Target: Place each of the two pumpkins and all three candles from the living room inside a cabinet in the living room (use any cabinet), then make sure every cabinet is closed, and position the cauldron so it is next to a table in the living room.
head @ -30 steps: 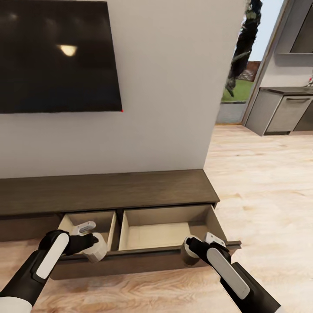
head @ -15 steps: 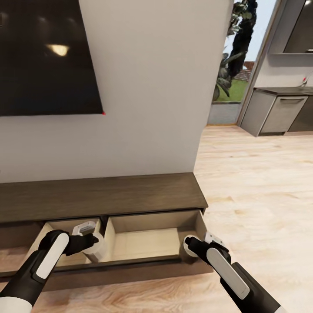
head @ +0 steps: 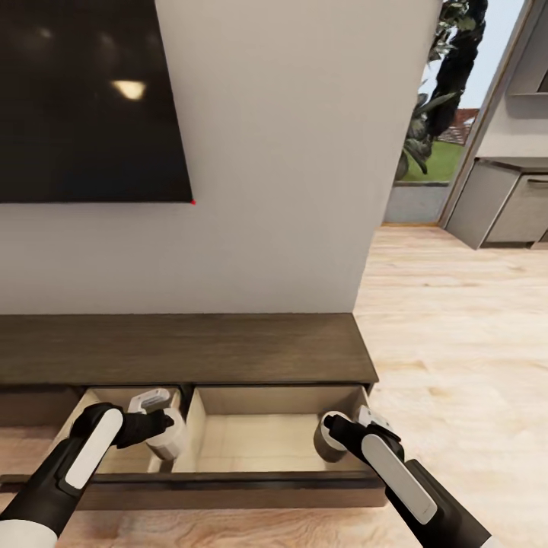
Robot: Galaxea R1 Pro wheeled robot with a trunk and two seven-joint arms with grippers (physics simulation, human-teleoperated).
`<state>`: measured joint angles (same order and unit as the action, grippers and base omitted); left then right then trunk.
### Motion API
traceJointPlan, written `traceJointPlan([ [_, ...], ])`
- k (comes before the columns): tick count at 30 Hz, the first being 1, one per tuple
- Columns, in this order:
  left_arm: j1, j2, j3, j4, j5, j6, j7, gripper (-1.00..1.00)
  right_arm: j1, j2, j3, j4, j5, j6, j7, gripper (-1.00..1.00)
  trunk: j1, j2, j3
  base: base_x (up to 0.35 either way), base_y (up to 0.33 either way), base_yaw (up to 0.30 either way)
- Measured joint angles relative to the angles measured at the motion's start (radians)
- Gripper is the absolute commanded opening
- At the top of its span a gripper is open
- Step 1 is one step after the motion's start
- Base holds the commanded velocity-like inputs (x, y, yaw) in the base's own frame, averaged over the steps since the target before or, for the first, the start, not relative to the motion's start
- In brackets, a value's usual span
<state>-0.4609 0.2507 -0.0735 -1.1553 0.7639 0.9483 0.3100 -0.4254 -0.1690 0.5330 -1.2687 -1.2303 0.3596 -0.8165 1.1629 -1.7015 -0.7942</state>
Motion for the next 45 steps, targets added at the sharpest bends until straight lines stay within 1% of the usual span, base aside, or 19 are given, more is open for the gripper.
traceJointPlan([
  [5, 0.000, -0.002, -0.015, 0.001, 0.008, -0.002, -0.007, -1.00, 0.000, 0.002, 0.007, 0.002, 0.001, -0.007, 0.000, -1.00, 0.000, 0.000, 0.000, 0.015, -0.063, 0.021],
  [7, 0.000, -0.018, -0.035, 0.001, 0.008, -0.003, -0.003, -1.00, 0.001, 0.009, 0.020, 0.023, 0.012, -0.006, -0.003, -1.00, 0.000, 0.000, 0.000, 0.002, -0.010, 0.003],
  [8, 0.000, -0.033, -0.049, 0.001, 0.006, -0.004, 0.002, -1.00, 0.000, 0.024, 0.035, 0.044, 0.030, -0.006, -0.005, -1.00, 0.000, 0.000, 0.000, 0.001, -0.005, 0.002],
  [9, 0.000, -0.051, -0.065, 0.004, 0.003, -0.006, 0.005, -1.00, -0.002, 0.047, 0.049, 0.070, 0.056, -0.005, -0.006, -1.00, 0.000, 0.000, 0.000, 0.001, -0.003, 0.001],
  [11, -0.001, -0.083, -0.088, 0.009, -0.005, -0.013, 0.008, -1.00, -0.006, 0.114, 0.066, 0.124, 0.110, -0.004, -0.008, -1.00, 0.000, 0.000, 0.000, 0.000, -0.002, 0.001],
  [14, -0.005, -0.123, -0.100, 0.011, -0.052, -0.016, 0.010, -1.00, -0.020, 0.220, 0.077, 0.204, 0.191, -0.003, -0.004, -1.00, 0.000, 0.000, 0.000, 0.000, 0.000, 0.000],
  [15, -0.006, -0.139, -0.101, 0.012, -0.071, -0.019, 0.010, -1.00, -0.029, 0.249, 0.079, 0.230, 0.220, -0.003, -0.003, -1.00, 0.000, 0.000, 0.000, 0.000, 0.000, 0.000],
  [16, -0.007, -0.157, -0.103, 0.013, -0.092, -0.023, 0.010, -1.00, -0.043, 0.271, 0.080, 0.252, 0.247, -0.003, -0.001, -1.00, 0.000, 0.000, 0.000, 0.000, 0.000, 0.000],
  [18, -0.008, -0.193, -0.104, 0.013, -0.148, -0.031, 0.011, -1.00, -0.061, 0.296, 0.084, 0.279, 0.285, -0.002, 0.000, -1.00, 0.000, 0.000, 0.000, 0.000, 0.000, 0.000],
  [20, -0.010, -0.231, -0.103, 0.014, -0.214, -0.045, 0.011, -1.00, -0.073, 0.309, 0.102, 0.291, 0.308, -0.003, 0.001, -1.00, 0.000, 0.000, 0.000, 0.000, 0.000, 0.000],
  [21, -0.010, -0.244, -0.104, 0.018, -0.219, -0.060, 0.011, -1.00, -0.076, 0.312, 0.108, 0.293, 0.313, -0.002, 0.001, -1.00, 0.000, 0.000, 0.000, 0.000, 0.000, 0.000],
  [23, -0.012, -0.263, -0.106, 0.040, -0.253, -0.088, 0.011, -1.00, -0.080, 0.315, 0.114, 0.293, 0.319, -0.002, 0.001, -1.00, 0.000, 0.000, 0.000, 0.000, 0.000, 0.000],
  [25, -0.029, -0.277, -0.106, 0.077, -0.260, -0.111, 0.011, -1.00, -0.095, 0.316, 0.118, 0.295, 0.323, -0.003, 0.001, -1.00, 0.000, 0.000, 0.000, 0.000, 0.000, 0.000],
  [28, -0.053, -0.283, -0.106, 0.132, -0.270, -0.130, 0.012, -1.00, -0.117, 0.317, 0.123, 0.296, 0.323, -0.003, 0.002, -1.00, 0.000, 0.000, 0.000, 0.000, 0.000, 0.000],
  [32, -0.080, -0.279, -0.105, 0.190, -0.273, -0.202, 0.012, -1.00, -0.142, 0.324, 0.129, 0.299, 0.327, -0.008, 0.005, -1.00, 0.000, 0.000, 0.000, 0.000, 0.000, 0.000],
  [34, -0.099, -0.276, -0.104, 0.241, -0.272, -0.229, 0.012, -1.00, -0.159, 0.324, 0.153, 0.304, 0.336, -0.010, 0.005, -1.00, 0.000, 0.000, 0.000, 0.000, 0.000, 0.000],
  [36, -0.112, -0.276, -0.104, 0.285, -0.272, -0.262, 0.011, -1.00, -0.169, 0.325, 0.177, 0.309, 0.351, -0.010, 0.006, -1.00, 0.000, 0.000, 0.000, 0.000, 0.000, 0.000],
  [39, -0.120, -0.278, -0.104, 0.313, -0.273, -0.317, 0.010, -1.00, -0.174, 0.325, 0.194, 0.314, 0.381, -0.013, 0.021, -1.00, 0.000, 0.000, 0.000, 0.000, 0.000, 0.000],
  [45, -0.131, -0.280, -0.104, 0.320, -0.271, -0.336, 0.009, -1.00, -0.175, 0.324, 0.198, 0.322, 0.439, -0.015, 0.077, -1.00, 0.000, 0.000, 0.000, 0.000, 0.000, 0.000],
])
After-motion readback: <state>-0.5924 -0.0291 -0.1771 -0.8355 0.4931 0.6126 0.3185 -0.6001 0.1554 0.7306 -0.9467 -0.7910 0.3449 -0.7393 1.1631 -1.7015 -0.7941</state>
